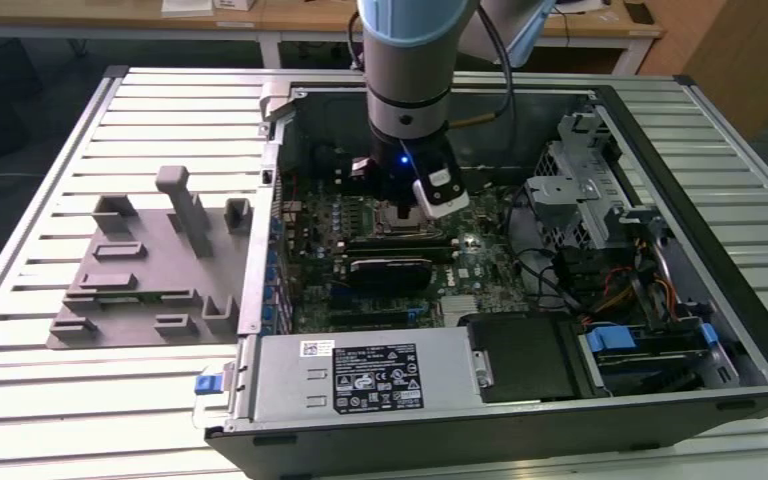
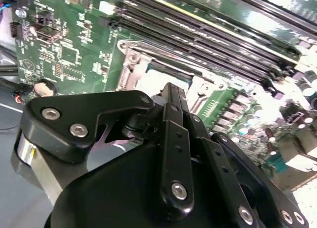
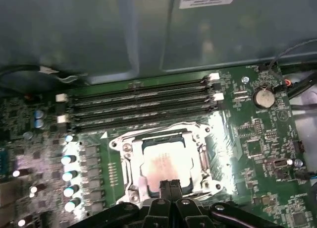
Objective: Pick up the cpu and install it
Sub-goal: 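Install the second cpu locking lever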
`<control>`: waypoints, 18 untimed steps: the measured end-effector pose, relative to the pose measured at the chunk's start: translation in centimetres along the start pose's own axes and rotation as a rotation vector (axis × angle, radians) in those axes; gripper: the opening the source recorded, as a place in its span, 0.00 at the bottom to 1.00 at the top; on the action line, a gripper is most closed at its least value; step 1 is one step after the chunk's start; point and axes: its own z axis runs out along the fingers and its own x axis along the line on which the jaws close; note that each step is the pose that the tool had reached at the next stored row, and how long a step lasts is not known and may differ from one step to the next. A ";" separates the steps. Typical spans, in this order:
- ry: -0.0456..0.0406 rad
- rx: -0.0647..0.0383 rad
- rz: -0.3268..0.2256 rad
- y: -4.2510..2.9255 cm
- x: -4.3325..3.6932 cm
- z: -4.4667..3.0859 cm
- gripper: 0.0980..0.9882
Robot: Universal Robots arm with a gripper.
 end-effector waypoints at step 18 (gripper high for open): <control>-0.0047 0.029 0.002 1.35 -0.29 0.73 0.01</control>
